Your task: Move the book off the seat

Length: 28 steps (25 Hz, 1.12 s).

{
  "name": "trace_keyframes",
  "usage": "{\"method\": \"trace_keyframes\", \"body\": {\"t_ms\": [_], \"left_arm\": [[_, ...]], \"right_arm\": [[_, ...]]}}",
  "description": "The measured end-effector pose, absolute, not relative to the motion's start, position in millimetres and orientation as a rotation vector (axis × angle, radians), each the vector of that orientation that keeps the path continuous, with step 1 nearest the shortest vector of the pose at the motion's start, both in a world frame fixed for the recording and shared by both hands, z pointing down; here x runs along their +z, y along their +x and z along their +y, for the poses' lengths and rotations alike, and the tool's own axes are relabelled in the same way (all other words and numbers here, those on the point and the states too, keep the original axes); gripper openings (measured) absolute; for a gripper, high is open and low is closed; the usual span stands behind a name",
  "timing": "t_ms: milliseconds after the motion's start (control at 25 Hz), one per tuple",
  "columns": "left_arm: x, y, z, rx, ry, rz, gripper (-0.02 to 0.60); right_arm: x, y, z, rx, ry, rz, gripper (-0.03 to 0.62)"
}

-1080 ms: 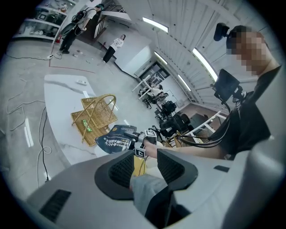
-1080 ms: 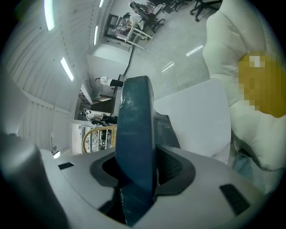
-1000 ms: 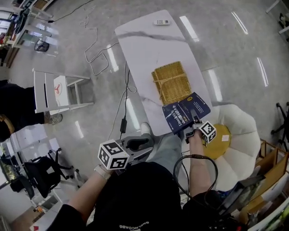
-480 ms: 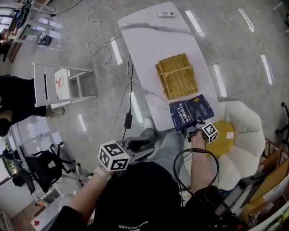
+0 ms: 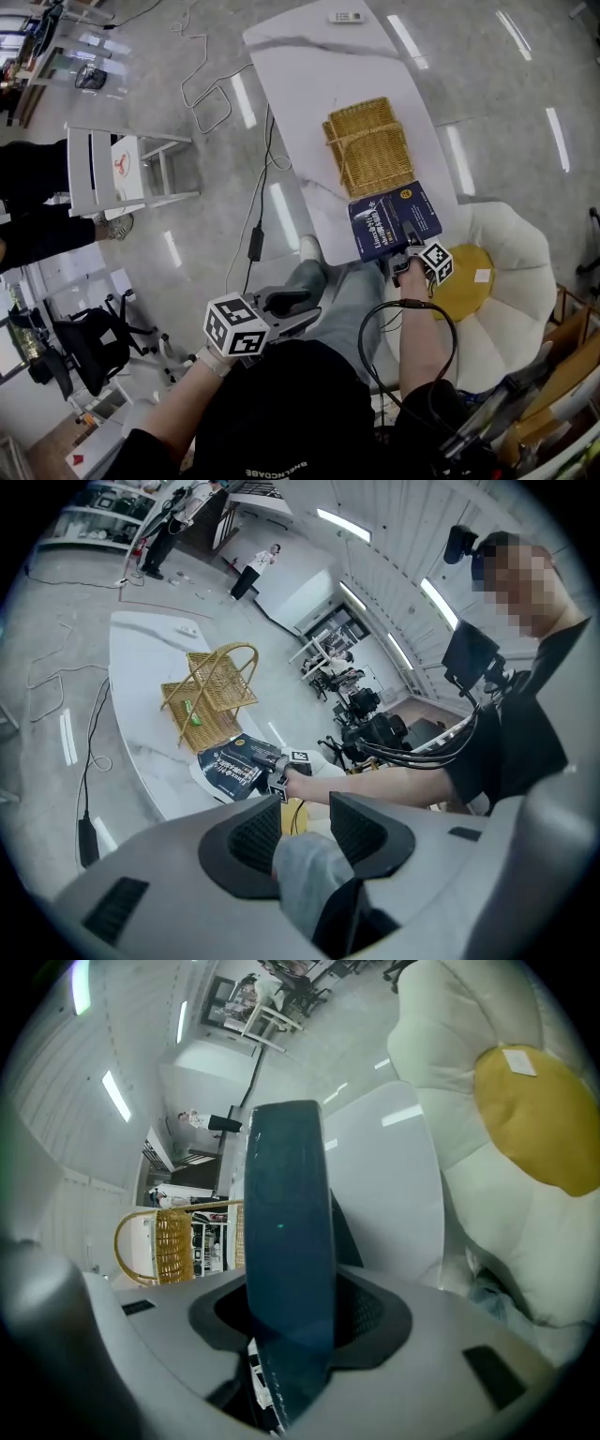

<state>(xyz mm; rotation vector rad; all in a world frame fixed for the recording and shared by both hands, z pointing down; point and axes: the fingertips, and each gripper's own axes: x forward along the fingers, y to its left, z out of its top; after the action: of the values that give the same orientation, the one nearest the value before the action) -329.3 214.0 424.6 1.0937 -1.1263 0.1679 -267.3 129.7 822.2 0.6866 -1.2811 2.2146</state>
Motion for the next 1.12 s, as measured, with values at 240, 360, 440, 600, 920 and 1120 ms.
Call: {"method": "trace_keyframes", "body": {"t_ms": [240,360,440,600,920,1120], "left_arm": [[426.6,-327.5,218.2,0.163,1.071,-1.132,0.166],[429.6,-326.3,219.7,0.164,1.065,-1.129,0.166],[431.5,-324.9,221.0,0.165,1.065,-1.126,0.166],[433.3,-320.0,222.2,0.159,1.066,-1.114,0.166],[438.6,-312.9,225.3,0.153,1.069,-1.086,0.166],[442.9,-314.1,225.0,0.149,1.070,-1.078,0.166]], "right_arm": [[833.2,-265.8,135.0,2.103,0.709,-1.282,0.205],[839.7,-260.0,137.6,2.072,0.720,-1.272,0.237],[843.4,-254.9,140.0,2.040,0.719,-1.262,0.268],[847.0,-240.8,145.2,1.980,0.722,-1.237,0.335],[850.6,-208.4,148.6,1.929,0.785,-1.157,0.351],[851.6,-200.6,150.4,1.938,0.780,-1.145,0.350]]}}
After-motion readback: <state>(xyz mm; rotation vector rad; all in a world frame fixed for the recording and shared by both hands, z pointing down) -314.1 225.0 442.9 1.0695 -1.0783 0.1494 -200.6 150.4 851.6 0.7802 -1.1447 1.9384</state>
